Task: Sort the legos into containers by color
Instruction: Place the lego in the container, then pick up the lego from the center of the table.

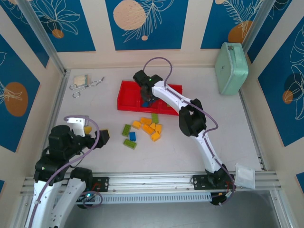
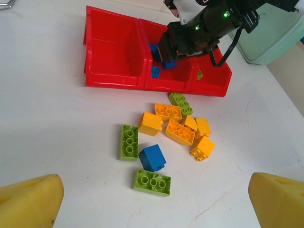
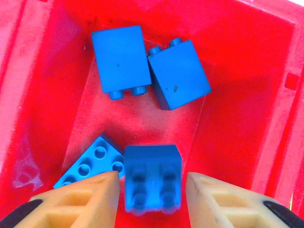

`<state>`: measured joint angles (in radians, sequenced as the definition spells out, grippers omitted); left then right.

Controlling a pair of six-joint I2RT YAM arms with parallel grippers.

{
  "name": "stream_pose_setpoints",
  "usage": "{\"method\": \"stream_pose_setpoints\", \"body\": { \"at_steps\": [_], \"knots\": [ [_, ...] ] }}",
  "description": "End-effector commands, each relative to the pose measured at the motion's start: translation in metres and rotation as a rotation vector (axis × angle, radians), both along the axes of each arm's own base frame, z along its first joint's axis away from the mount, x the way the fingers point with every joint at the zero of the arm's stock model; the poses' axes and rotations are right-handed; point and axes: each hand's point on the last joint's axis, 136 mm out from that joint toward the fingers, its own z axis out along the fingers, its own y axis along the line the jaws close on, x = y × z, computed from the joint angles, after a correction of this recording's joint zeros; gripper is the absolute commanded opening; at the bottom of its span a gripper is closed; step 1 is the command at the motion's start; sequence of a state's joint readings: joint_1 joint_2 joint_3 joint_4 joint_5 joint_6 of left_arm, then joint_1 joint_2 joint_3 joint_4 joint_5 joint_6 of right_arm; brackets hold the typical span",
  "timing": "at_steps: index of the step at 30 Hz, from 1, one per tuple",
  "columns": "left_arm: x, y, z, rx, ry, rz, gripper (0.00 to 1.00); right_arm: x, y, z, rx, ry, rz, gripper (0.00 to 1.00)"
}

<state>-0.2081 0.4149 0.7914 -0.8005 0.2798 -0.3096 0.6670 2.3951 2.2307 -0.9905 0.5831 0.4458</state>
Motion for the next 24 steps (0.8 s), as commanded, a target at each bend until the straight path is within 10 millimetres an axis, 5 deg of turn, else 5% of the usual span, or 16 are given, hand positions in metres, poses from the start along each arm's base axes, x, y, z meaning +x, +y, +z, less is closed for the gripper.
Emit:
{"method": "stream_pose_setpoints", "body": {
  "at_steps": [1,11,20,24],
  "knots": [
    [0.001,-0.002,0.001,-0.004,-0.013,-0.01,0.99,-0.003,-0.003,0.005,-0.02,0.003,0.013,0.49],
    [0.001,-0.002,0.0,-0.004,-0.008,-0.013,0.99,-0.031,0.016,0.044,0.062,0.002,0.053,0.73],
    [0.002,-0.003,0.0,-0.006,-0.003,-0.017,0.99,-0.105,0.046,0.061,0.304,0.113,0.002,1.0],
    [0.001,-0.004,0.0,-0.007,-0.006,-0.02,0.99,-0.142,0.062,0.048,0.344,0.185,-0.024,0.99]
  ]
}}
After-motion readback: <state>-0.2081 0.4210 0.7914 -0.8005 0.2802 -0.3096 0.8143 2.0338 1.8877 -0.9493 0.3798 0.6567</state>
